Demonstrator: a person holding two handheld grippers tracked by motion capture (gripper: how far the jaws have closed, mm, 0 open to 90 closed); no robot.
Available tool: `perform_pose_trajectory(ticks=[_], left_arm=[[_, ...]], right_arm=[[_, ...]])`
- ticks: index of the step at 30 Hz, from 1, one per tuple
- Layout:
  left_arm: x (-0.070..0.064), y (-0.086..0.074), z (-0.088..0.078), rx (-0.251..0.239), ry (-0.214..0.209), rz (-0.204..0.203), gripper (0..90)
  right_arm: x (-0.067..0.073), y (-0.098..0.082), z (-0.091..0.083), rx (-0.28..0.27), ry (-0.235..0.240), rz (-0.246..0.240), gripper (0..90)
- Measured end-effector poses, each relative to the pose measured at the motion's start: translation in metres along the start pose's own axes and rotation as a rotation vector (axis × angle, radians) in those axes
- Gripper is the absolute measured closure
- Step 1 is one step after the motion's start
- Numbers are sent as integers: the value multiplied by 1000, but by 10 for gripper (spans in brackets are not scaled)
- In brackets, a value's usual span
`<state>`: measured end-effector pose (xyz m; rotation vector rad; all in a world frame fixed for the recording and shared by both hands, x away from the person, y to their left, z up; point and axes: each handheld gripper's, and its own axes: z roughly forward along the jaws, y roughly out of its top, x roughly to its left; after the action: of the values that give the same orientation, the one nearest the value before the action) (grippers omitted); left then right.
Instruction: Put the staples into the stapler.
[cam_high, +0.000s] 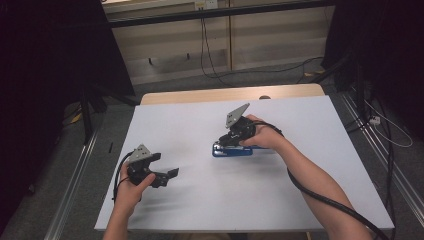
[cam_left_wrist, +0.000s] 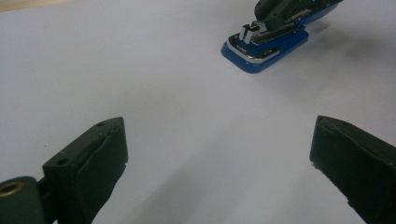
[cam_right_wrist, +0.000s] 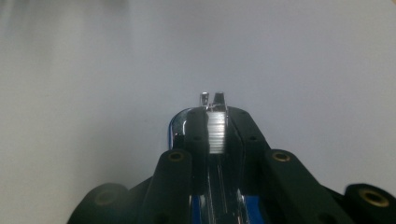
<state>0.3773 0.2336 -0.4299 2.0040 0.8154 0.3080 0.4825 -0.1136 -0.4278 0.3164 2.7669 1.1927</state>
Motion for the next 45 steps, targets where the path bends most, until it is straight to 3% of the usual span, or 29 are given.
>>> perform_pose_trajectory(ticks=[19,31,45], left_arm=[[-1,0,1,0,-3,0,43],[-1,2,2,-1,-6,6,45],[-1,2,2,4,-4,4,46]], right_arm=[[-6,4,6,-7,38,3,793],[-6,0,7,-23,42,20,792],[-5,2,8,-13,33,-2,780]])
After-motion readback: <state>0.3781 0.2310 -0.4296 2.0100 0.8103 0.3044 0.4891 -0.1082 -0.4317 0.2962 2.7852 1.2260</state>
